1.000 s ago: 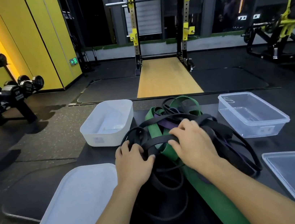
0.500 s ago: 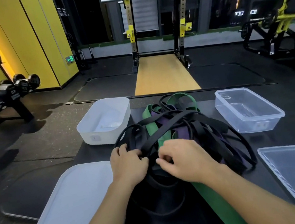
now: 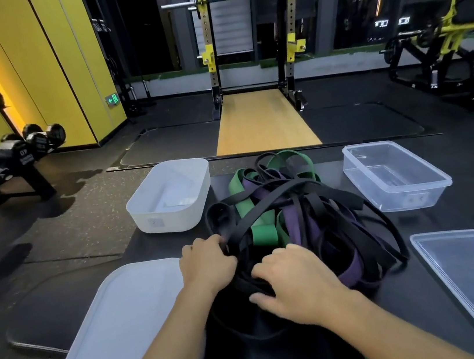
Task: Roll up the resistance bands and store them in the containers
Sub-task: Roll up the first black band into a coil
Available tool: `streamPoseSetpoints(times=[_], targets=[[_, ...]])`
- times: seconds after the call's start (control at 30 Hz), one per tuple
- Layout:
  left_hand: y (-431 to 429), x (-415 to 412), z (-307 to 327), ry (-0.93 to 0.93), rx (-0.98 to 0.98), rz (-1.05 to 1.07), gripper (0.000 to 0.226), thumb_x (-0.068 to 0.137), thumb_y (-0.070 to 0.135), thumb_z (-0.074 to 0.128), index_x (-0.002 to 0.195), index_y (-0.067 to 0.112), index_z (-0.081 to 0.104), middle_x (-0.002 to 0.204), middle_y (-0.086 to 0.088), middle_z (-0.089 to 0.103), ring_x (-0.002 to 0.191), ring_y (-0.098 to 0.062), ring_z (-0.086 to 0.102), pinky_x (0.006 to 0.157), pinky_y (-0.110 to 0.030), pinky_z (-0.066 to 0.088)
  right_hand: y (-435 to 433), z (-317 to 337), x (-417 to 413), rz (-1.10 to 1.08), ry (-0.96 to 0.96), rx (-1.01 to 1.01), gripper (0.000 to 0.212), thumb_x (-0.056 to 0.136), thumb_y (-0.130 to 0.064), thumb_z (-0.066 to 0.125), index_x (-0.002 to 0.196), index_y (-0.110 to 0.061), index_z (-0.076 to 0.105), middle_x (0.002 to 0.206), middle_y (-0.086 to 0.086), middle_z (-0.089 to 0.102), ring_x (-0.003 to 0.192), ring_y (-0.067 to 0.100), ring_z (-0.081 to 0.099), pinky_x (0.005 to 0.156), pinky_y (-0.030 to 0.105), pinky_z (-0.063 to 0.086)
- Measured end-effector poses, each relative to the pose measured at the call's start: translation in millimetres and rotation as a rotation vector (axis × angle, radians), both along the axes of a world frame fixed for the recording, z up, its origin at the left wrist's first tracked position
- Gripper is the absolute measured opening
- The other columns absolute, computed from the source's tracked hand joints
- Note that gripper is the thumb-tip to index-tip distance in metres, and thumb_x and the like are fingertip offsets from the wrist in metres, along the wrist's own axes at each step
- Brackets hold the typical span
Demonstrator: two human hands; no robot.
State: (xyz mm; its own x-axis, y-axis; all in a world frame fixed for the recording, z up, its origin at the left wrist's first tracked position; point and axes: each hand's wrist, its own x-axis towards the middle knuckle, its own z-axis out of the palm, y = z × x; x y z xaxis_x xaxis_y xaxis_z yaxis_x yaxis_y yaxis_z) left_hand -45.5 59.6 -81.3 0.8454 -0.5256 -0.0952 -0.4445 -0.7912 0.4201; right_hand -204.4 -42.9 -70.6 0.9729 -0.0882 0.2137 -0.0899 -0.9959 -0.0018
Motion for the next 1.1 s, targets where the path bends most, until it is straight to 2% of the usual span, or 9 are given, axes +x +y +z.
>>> streamPoseSetpoints(times=[0.1, 0.2, 0.33, 0.47, 0.6, 0.7, 0.83, 0.93, 1.1], targets=[[4, 2, 1, 0.050, -0.179, 0.025, 0.035, 0.089, 0.024, 0.064, 0.124, 0.029, 0.064, 0.127, -0.002, 0.058, 0.112, -0.027, 0.059, 0.088, -0.034, 0.048, 2, -6, -1, 0.001, -0.081, 0.033, 0.029, 0.094, -0.049, 0.047, 0.090, -0.027, 0.066, 0.082, -0.011, 0.059, 0.082, 0.015, 0.053, 0.078, 0.032, 0.045], [9, 5, 10, 0.082, -0.344, 0.055, 0.034, 0.087, 0.021, 0.070, 0.120, 0.028, 0.064, 0.119, 0.003, 0.061, 0.102, -0.020, 0.061, 0.082, -0.030, 0.044, 1, -4, -4, -0.001, -0.095, 0.161, 0.025, 0.102, -0.042, 0.044, 0.109, -0.028, 0.063, 0.097, -0.013, 0.062, 0.094, 0.012, 0.056, 0.091, 0.032, 0.045], [16, 8, 29, 0.355, -0.705, 0.196, 0.038, 0.071, 0.028, 0.071, 0.109, 0.033, 0.066, 0.106, 0.002, 0.071, 0.092, -0.019, 0.068, 0.082, -0.036, 0.056, 0, -2, -4, -0.020, -0.249, 0.259, 0.027, 0.106, -0.039, 0.041, 0.126, -0.030, 0.058, 0.101, -0.014, 0.066, 0.086, 0.014, 0.060, 0.088, 0.035, 0.048], [18, 9, 41, 0.673, -0.920, 0.189, 0.044, 0.083, 0.001, 0.061, 0.121, 0.023, 0.063, 0.067, -0.002, 0.060, 0.054, -0.015, 0.049, 0.058, -0.026, 0.046, -3, 12, 2, -0.047, -0.458, 0.335, 0.026, 0.104, -0.031, 0.050, 0.127, -0.026, 0.061, 0.105, -0.009, 0.067, 0.090, 0.017, 0.062, 0.081, 0.042, 0.051], [23, 12, 55, 0.863, -1.164, 0.164, 0.051, 0.085, -0.013, 0.045, 0.127, 0.013, 0.059, 0.100, -0.016, 0.065, 0.067, -0.018, 0.062, 0.059, -0.025, 0.051, -16, 32, 7, -0.118, -0.466, 0.390, 0.028, 0.098, -0.028, 0.066, 0.125, -0.029, 0.059, 0.107, -0.012, 0.069, 0.097, 0.015, 0.062, 0.089, 0.039, 0.051], [28, 17, 64, 0.967, -1.278, 0.155, 0.052, 0.087, -0.009, 0.039, 0.132, 0.009, 0.058, 0.104, -0.011, 0.061, 0.067, -0.016, 0.058, 0.061, -0.024, 0.049, -26, 32, 6, -0.119, -0.362, 0.344, 0.035, 0.090, -0.028, 0.075, 0.122, -0.031, 0.060, 0.106, -0.015, 0.059, 0.101, 0.013, 0.058, 0.091, 0.041, 0.051], [28, 17, 67, 0.924, -1.232, 0.076, 0.048, 0.095, -0.003, 0.057, 0.140, 0.016, 0.056, 0.109, -0.003, 0.065, 0.071, -0.014, 0.059, 0.065, -0.024, 0.047, -27, 31, 4, -0.087, -0.218, 0.332, 0.058, 0.078, -0.055, 0.078, 0.130, -0.038, 0.061, 0.115, -0.020, 0.049, 0.112, 0.007, 0.047, 0.106, 0.035, 0.042], [25, 13, 70, 0.861, -1.217, 0.036, 0.054, 0.095, -0.005, 0.062, 0.144, 0.017, 0.055, 0.109, 0.000, 0.066, 0.070, -0.011, 0.056, 0.061, -0.022, 0.044, -15, 39, 4, -0.001, -0.144, 0.329, 0.083, 0.069, -0.085, 0.064, 0.139, -0.041, 0.055, 0.125, -0.025, 0.047, 0.122, 0.000, 0.040, 0.115, 0.028, 0.024], [21, 8, 81, 0.749, -1.230, -0.045, 0.053, 0.095, -0.009, 0.057, 0.141, 0.018, 0.056, 0.090, 0.007, 0.071, 0.062, -0.010, 0.050, 0.063, -0.025, 0.039, -3, 53, 20, -0.008, -0.460, 0.787, 0.051, 0.088, -0.062, 0.060, 0.129, -0.033, 0.065, 0.118, -0.021, 0.060, 0.115, 0.001, 0.056, 0.100, 0.027, 0.046]])
